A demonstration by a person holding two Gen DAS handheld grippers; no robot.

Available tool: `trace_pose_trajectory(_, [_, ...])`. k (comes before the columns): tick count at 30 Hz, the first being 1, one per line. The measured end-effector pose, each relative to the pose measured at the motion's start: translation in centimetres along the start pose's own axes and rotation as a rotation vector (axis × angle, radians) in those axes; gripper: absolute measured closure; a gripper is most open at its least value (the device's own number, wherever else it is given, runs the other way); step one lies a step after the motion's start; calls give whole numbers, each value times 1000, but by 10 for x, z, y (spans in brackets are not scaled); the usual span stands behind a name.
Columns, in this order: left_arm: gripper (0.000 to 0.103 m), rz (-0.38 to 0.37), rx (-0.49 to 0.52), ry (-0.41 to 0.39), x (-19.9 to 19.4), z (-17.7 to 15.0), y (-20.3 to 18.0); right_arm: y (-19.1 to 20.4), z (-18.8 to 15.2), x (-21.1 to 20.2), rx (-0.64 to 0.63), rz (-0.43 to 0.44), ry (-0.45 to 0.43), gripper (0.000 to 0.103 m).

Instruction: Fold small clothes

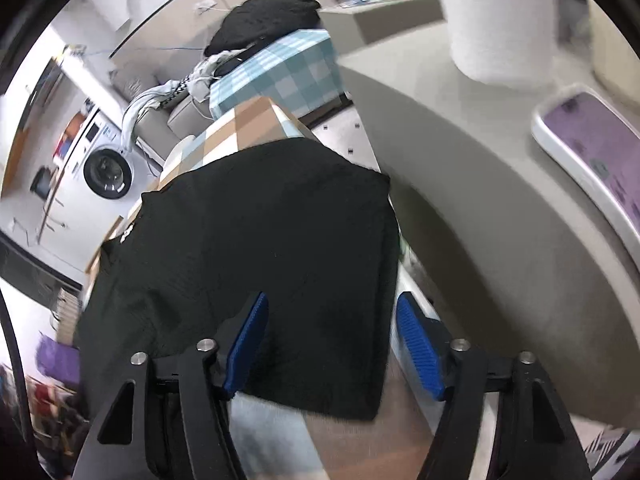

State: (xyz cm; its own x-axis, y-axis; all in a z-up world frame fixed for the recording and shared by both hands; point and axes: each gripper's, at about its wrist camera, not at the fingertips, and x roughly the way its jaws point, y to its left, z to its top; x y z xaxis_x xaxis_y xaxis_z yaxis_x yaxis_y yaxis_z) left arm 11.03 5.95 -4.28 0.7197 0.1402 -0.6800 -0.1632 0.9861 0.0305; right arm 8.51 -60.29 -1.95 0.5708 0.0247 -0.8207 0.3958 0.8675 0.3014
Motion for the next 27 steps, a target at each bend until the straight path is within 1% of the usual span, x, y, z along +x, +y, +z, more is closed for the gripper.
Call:
trace_pose_trajectory(1, [1,0,2,-2,0,0,0,4,2,4,-22,-36,-1,64])
trace_pose_trajectory(2, [1,-1,4,-4,-1,0,0,6,4,6,-38,-72,-11,84])
trace_pose_trajectory(3, [1,-2,2,-6,-1,0,0,6,7,10,-48,-66,3,92])
trace_pose_trajectory(4, [1,-2,-1,-8,-2,0,1,6,11,10,-50,-58,4,95])
trace_pose_trajectory(5, [1,-4,-6,-9,-2,0,3,5,14,8,-54,-67,-6,97])
trace_pose_trajectory(7, [1,-7,-13,-13,-3,-1,3,4,26,-4,-73,-90,-57,98])
trace_pose_trajectory(9, [1,-10,-16,-14,-3,0,5,7,41,-16,-80,-77,-87,98])
trace_pose_trajectory(11, [1,-9,-18,-18,-4,-1,8,21,56,-28,-116,-65,-123,98])
trace_pose_trajectory(14, [1,-9,-26,-29,-8,0,12,52,67,-46,-184,-13,-160,98])
trace_pose_trajectory(17, [1,-10,-37,-38,-10,1,16,100,73,-54,-280,70,-180,98])
trace_pose_trajectory(19, [1,-11,-44,-46,-13,2,19,143,68,-53,-361,159,-158,98])
trace_pose_trajectory(20, [1,-12,-48,-49,-15,3,21,162,64,-51,-391,197,-143,98])
trace_pose_trajectory(21, [1,-12,-50,-51,-17,1,22,186,54,-49,-433,263,-111,98])
trace_pose_trajectory(23, [1,-9,-52,-57,-20,2,24,215,37,-41,-498,351,-49,98])
trace_pose_trajectory(24, [1,-6,-51,-60,-21,2,24,228,25,-36,-532,410,-1,90])
trace_pose_trajectory(25, [1,-5,-51,-62,-23,2,25,233,19,-34,-554,434,24,86])
trace_pose_trajectory(26, [1,-4,-51,-63,-25,1,26,234,14,-32,-575,434,38,73])
trace_pose_trajectory(27, [1,-5,-53,-66,-27,1,27,229,10,-35,-582,407,28,65])
